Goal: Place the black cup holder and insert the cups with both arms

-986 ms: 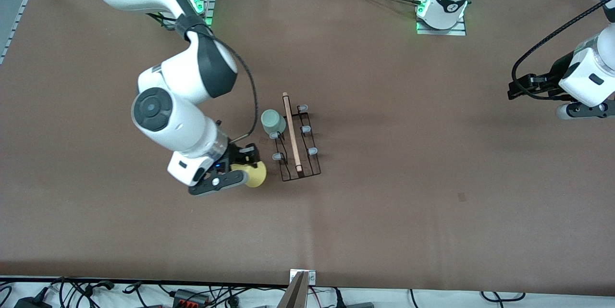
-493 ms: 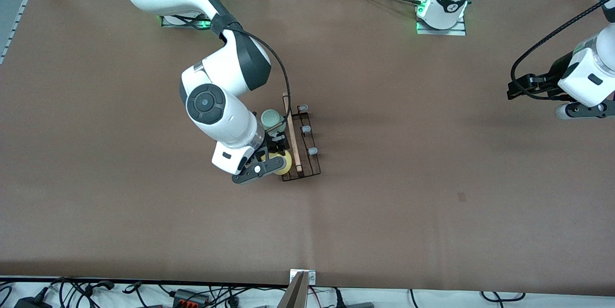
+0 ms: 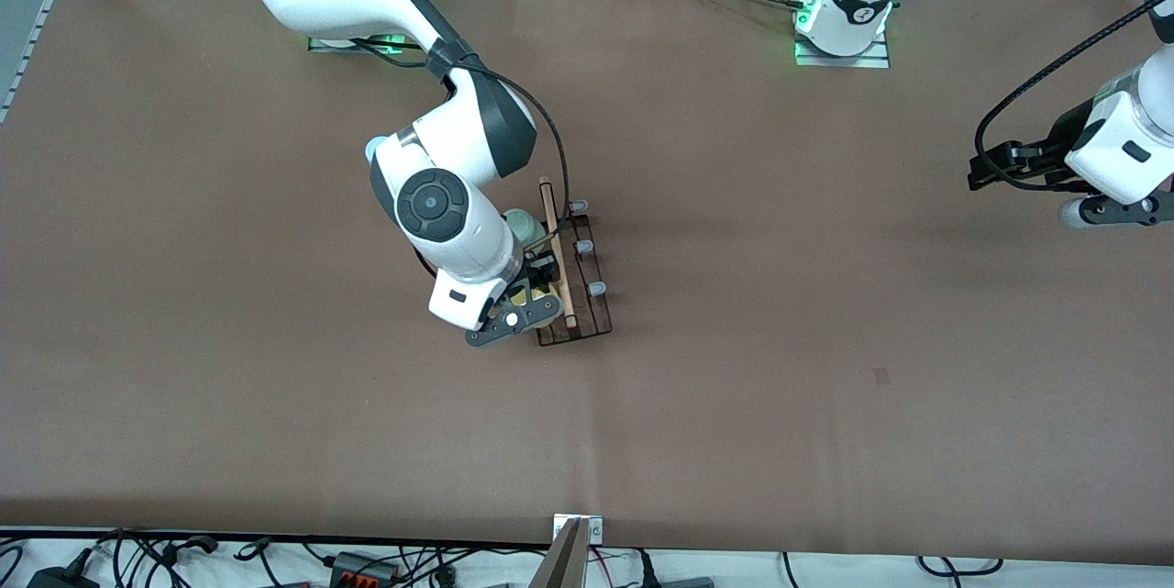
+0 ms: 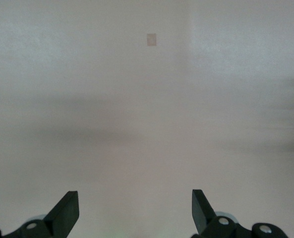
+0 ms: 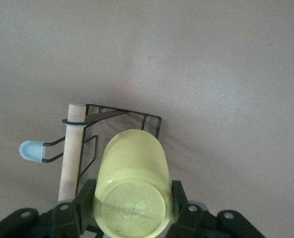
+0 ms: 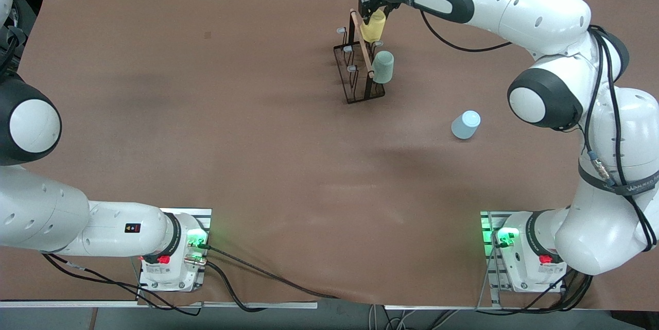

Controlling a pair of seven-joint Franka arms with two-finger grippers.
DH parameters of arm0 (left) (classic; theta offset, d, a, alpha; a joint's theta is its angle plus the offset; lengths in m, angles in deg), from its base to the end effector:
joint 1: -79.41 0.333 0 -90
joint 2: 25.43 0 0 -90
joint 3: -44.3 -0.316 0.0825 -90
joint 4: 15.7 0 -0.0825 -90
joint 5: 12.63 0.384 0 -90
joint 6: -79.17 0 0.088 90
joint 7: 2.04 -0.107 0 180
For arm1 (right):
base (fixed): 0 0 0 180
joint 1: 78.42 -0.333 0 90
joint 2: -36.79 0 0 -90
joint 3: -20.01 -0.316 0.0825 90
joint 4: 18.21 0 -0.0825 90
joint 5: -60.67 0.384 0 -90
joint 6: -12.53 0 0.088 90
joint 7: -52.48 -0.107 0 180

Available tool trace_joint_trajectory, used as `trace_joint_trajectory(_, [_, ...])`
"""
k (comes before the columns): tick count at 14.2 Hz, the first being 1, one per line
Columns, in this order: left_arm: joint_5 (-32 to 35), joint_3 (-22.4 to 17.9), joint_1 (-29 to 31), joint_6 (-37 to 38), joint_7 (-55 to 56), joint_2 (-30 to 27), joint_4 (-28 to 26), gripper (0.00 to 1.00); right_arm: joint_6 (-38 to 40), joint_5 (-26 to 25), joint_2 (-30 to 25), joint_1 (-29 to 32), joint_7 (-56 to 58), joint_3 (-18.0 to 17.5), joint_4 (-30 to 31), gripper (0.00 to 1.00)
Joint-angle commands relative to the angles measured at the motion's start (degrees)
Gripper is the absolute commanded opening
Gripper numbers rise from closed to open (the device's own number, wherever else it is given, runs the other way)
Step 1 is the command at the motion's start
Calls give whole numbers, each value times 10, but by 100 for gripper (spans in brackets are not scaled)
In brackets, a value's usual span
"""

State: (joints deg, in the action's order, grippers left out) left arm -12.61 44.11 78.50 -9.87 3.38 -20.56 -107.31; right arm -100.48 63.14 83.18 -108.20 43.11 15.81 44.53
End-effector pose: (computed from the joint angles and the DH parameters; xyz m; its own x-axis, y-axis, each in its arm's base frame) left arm 0.5732 -0.0072 0.5620 0.9883 0.0821 -0.1288 0.0811 -0.9966 -0.0129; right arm 0.6474 0.4179 0.3438 0.9249 0.3768 0.0515 0.3802 -0.9191 -0.1034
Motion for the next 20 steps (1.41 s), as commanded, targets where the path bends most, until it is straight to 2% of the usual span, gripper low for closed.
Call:
trace_joint_trajectory(1, [10, 4, 3, 4, -6, -3, 1, 100, -18, -14, 8, -7, -4, 2, 4, 29])
trace_joint_trajectory(2, [10, 4, 3, 4, -6, -3, 0, 100, -21, -18, 9, -7, -6, 2, 4, 94])
trace_joint_trajectory(3, [10, 4, 4, 4, -6, -3, 0, 100, -26, -18, 8, -7, -7, 2, 4, 100])
trace_joint_trajectory(7, [10, 3, 4, 4, -7, -2, -1, 100, 22, -20, -20, -2, -39, 10, -2, 100])
trace_joint_trajectory(10, [10, 3, 4, 4, -7, -2, -1, 100, 74, -20, -63, 9, -38, 45, -2, 100])
trace_joint_trajectory(14, [9, 4, 3, 5, -6, -3, -1, 100, 134, -15, -99, 23, -30, 117, 0, 100])
trace_joint_trajectory(17, [9, 4, 4, 5, -6, -3, -1, 100, 160, -19, -116, 46, -8, 126, -2, 100])
trace_joint_trajectory(20, [9, 5, 1, 5, -5, -4, -1, 100, 169, -13, -133, 61, -7, 153, 1, 100])
